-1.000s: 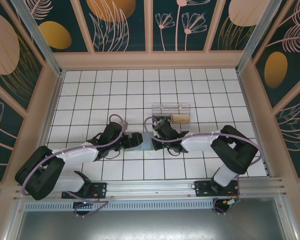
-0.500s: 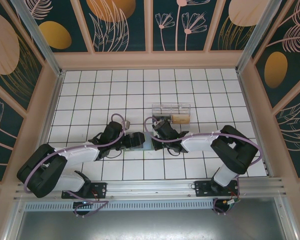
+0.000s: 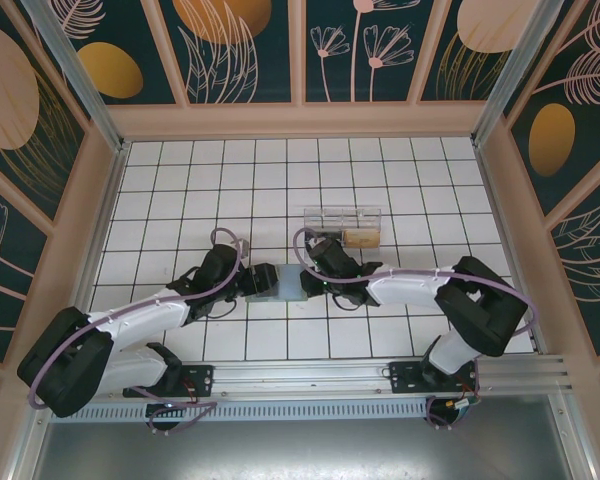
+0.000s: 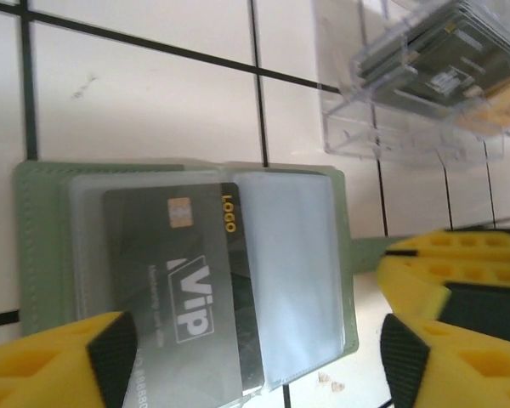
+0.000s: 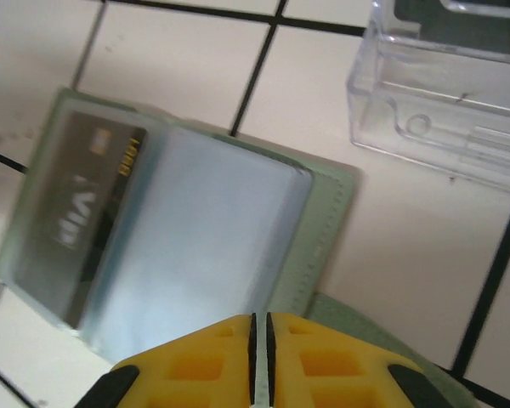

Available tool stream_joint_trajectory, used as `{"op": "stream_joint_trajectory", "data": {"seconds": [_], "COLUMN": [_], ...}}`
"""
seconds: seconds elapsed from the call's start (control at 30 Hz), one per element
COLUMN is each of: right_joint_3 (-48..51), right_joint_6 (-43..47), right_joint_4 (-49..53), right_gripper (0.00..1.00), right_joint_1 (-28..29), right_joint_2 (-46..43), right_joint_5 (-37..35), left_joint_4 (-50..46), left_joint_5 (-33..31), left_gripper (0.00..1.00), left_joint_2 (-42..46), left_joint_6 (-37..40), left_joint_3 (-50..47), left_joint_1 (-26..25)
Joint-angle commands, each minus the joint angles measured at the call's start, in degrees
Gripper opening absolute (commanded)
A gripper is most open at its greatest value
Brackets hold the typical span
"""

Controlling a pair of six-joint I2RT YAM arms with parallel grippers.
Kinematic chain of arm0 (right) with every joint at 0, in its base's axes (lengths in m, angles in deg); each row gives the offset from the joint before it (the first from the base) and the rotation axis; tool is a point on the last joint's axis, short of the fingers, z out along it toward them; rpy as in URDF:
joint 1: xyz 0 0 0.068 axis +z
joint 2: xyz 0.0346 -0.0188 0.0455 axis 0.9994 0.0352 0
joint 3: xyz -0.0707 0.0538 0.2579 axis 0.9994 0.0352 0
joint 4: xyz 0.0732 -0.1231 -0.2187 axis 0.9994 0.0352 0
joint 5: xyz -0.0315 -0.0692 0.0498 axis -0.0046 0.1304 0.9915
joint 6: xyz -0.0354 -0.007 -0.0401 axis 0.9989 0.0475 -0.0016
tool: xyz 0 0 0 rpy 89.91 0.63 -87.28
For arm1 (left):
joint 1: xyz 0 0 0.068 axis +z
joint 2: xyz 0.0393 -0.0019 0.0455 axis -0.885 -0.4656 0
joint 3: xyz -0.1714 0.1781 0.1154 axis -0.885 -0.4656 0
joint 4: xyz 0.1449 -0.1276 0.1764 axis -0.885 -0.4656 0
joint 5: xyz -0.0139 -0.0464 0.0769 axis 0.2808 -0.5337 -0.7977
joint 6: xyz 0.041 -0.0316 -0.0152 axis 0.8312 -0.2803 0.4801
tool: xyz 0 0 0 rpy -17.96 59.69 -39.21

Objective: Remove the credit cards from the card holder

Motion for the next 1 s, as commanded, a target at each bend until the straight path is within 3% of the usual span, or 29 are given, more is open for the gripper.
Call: {"op": "stream_joint_trajectory", "data": {"seconds": [0.0, 0.13, 0.2, 0.53, 0.97], "right_joint_3": [-2.02, -4.19, -4.45, -8.4, -8.25], "right_joint_6": [-5.3, -9.54, -11.63, -18.55, -21.06], "right_joint_4": [-3.9, -6.52, -9.58, -14.46, -13.01], "right_gripper": [0.16, 0.18, 0.18, 0.21, 0.22], "right_joint_1": [0.37, 0.22, 0.14, -0.04, -0.13], "right_joint_2": [-0.77, 3.38, 5.0, 13.94, 16.76], "right_joint_5": [3.32, 7.41, 9.51, 15.78, 16.19], "left_joint_4": [-1.77, -2.31, -1.52, 0.29, 3.72], "left_joint_5": [-3.39, -6.02, -6.07, -5.69, -2.97], "left_gripper": [0.63, 0.32, 0.24, 0.2, 0.17], "left_joint_2": [-0.04, -1.05, -1.53, -6.02, -8.96], "left_joint_6": [0.74, 0.17, 0.16, -0.22, -1.08], "left_joint_3": [0.8, 0.27, -0.17, -1.53, -3.49], "left_joint_1": [0.18, 1.07, 1.37, 1.72, 1.75]}}
